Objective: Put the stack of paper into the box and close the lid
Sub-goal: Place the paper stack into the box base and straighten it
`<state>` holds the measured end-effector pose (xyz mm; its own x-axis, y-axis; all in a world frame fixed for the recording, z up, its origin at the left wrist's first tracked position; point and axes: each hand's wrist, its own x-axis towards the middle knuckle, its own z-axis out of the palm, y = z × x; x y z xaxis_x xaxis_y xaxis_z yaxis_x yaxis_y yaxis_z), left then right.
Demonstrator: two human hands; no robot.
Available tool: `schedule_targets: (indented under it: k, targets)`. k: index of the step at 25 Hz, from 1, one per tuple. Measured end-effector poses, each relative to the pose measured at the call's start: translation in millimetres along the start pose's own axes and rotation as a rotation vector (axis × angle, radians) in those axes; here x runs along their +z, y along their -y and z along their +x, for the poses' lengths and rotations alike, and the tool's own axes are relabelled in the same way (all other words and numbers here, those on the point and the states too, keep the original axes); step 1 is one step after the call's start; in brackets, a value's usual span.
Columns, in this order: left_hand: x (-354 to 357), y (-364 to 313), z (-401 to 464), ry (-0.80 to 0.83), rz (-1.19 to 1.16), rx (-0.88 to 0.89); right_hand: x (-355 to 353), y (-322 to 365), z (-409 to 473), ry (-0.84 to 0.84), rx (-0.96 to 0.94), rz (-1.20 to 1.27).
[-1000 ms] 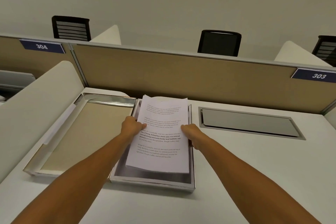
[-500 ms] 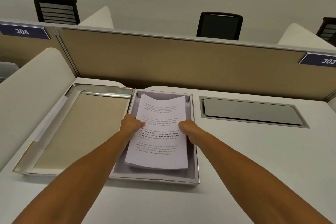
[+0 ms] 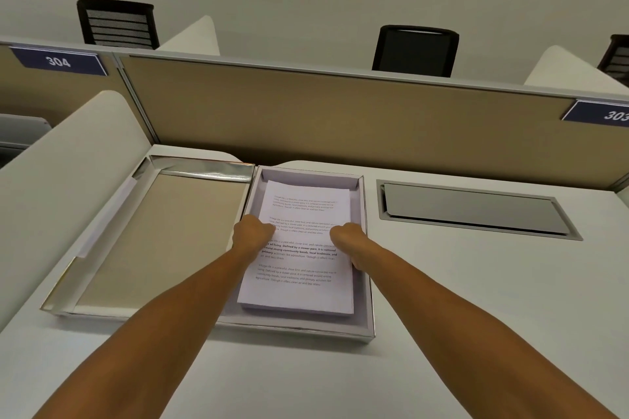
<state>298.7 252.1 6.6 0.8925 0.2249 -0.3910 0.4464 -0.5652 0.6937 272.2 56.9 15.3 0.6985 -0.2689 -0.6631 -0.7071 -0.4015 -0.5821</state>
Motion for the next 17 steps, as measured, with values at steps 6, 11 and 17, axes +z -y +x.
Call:
schedule_targets:
  k: [6, 11, 17]
  targets:
    - [3.3, 1.3, -5.1, 0.031, 0.000, 0.043, 1.7, -1.8, 0.6, 0.004, -0.059, 0.019]
    - [1.5, 1.5, -4.3, 0.059, 0.087, 0.081, 5.9, -6.5, -3.9, -0.019, -0.056, -0.078]
    - [-3.4, 13.5, -26.8, -0.016, 0.155, 0.497, 5.5, -1.9, 2.0, -0.201, -0.516, -0.259]
